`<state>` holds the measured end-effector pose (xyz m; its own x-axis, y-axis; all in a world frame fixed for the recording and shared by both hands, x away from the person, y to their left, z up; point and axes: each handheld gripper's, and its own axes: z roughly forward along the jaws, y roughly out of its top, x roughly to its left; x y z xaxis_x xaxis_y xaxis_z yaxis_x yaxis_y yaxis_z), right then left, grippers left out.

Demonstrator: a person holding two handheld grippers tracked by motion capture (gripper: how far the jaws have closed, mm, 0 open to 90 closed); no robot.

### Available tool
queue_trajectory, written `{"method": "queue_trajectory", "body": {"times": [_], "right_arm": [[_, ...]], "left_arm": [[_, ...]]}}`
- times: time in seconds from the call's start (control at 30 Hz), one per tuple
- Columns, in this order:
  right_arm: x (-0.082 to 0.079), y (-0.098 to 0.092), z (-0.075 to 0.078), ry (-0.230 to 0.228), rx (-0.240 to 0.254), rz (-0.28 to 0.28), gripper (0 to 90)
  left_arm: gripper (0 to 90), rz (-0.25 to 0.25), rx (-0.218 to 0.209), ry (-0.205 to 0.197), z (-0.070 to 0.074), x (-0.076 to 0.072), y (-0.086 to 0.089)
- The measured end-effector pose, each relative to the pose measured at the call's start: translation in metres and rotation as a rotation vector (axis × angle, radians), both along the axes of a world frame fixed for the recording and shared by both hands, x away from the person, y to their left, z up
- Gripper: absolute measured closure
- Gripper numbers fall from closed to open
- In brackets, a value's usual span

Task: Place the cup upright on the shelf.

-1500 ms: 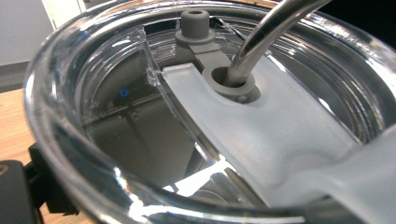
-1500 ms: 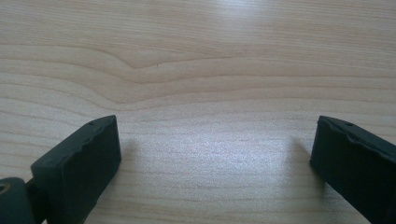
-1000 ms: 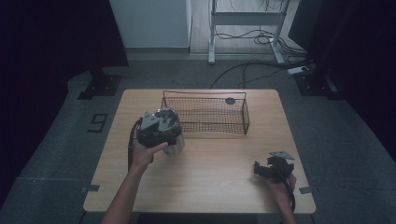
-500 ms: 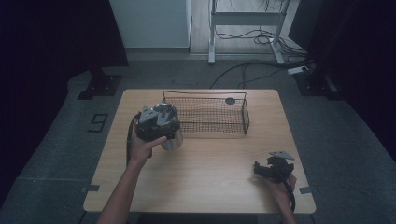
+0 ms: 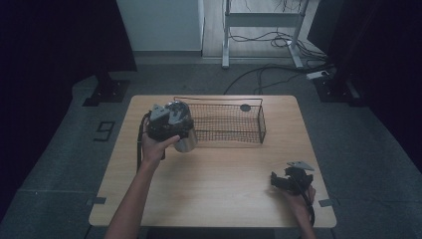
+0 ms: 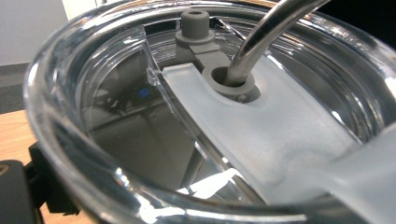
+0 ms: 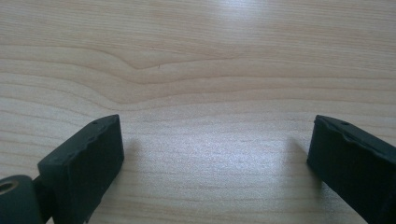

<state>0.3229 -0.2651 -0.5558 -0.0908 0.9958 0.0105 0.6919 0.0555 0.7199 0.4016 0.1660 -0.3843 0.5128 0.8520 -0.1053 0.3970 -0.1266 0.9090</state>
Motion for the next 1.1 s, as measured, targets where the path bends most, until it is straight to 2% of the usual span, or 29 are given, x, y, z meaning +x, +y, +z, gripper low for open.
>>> {"method": "queue_trajectory", "body": {"times": [0.23, 0.4, 0.57, 0.73, 0.83, 1.1], "right_arm": [[0.0, 0.0, 0.0, -0.003, 0.0, 0.0, 3.4], [0.0, 0.0, 0.0, -0.005, 0.0, 0.0, 3.5], [0.0, 0.0, 0.0, -0.005, 0.0, 0.0, 3.5], [0.0, 0.0, 0.0, -0.005, 0.0, 0.0, 3.6], [0.0, 0.0, 0.0, -0.007, 0.0, -0.003, 4.1], [0.0, 0.0, 0.0, -0.01, -0.001, -0.006, 4.9]], "left_arm": [[3.9, 0.012, 0.012, 0.005, 0.001, 0.008, -0.001], [3.9, 0.017, -0.017, 0.014, 0.005, 0.017, 0.0], [3.9, 0.025, -0.017, 0.008, 0.009, 0.02, 0.0], [3.9, 0.028, -0.002, 0.005, 0.013, 0.024, -0.002], [3.9, 0.026, -0.011, 0.005, 0.015, 0.026, -0.002], [3.9, 0.045, 0.015, 0.006, 0.018, 0.038, -0.002]]}}
